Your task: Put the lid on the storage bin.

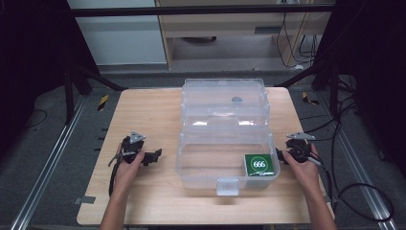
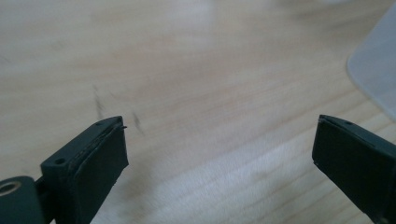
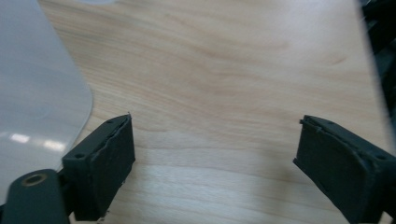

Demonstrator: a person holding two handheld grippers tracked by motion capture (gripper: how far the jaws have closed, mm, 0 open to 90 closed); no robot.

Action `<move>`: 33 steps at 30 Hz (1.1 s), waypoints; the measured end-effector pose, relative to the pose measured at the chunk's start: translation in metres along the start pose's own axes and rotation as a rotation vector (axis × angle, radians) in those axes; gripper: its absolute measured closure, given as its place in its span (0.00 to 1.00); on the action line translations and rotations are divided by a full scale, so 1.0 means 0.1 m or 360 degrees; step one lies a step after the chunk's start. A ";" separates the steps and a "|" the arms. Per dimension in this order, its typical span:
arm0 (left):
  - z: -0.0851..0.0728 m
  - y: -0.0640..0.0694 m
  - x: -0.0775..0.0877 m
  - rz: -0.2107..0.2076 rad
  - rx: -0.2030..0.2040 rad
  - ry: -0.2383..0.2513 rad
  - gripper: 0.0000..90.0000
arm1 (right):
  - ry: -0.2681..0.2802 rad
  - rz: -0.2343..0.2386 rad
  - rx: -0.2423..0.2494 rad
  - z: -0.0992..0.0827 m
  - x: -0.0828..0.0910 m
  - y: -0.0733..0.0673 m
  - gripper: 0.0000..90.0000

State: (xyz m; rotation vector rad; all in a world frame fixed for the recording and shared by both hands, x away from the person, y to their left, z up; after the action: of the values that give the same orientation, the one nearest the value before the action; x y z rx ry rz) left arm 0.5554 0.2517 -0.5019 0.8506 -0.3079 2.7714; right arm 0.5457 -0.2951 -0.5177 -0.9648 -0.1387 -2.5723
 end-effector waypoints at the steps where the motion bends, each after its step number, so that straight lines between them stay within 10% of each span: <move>1: 0.05 -0.02 0.04 0.0009 0.0009 0.0036 0.03 | 0.0007 -0.0020 0.0022 0.03 0.06 0.00 0.12; 7: 0.34 -0.01 0.33 -0.0066 -0.0040 0.0003 0.06 | -0.0001 -0.0088 0.0268 0.31 0.47 0.02 0.08; 13: 0.63 -0.08 0.62 -0.0044 -0.0195 -0.0061 0.05 | -0.0051 0.0166 0.0371 0.68 0.72 -0.08 0.12; 18: 0.77 -0.13 0.76 -0.0123 -0.0197 -0.0015 0.04 | -0.0227 0.0154 0.0528 0.95 0.80 -0.11 0.15; 21: 0.84 -0.08 0.77 -0.0166 -0.0238 -0.0004 0.03 | -0.0250 0.0267 0.0634 1.12 0.87 -0.18 0.18; 33: 1.31 0.38 1.01 -0.0233 -0.0509 -0.0006 0.04 | -0.0256 0.0238 0.0910 1.62 1.13 -0.32 0.13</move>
State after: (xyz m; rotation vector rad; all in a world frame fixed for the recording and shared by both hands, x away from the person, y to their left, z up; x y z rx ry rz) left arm 0.5328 0.1967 -0.3429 0.7635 -0.6417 2.4935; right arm 0.5546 -0.2655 -0.3206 -0.9079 -0.7666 -2.1265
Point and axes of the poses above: each handheld gripper's, and its own axes: x roughly backward along the jaws, z roughly out of its top, y roughly to its right, the point moved 3 cm from there along -x, roughly forward along the jaws, and after that the axes turned 13 degrees about z, right-handed, at the moved point
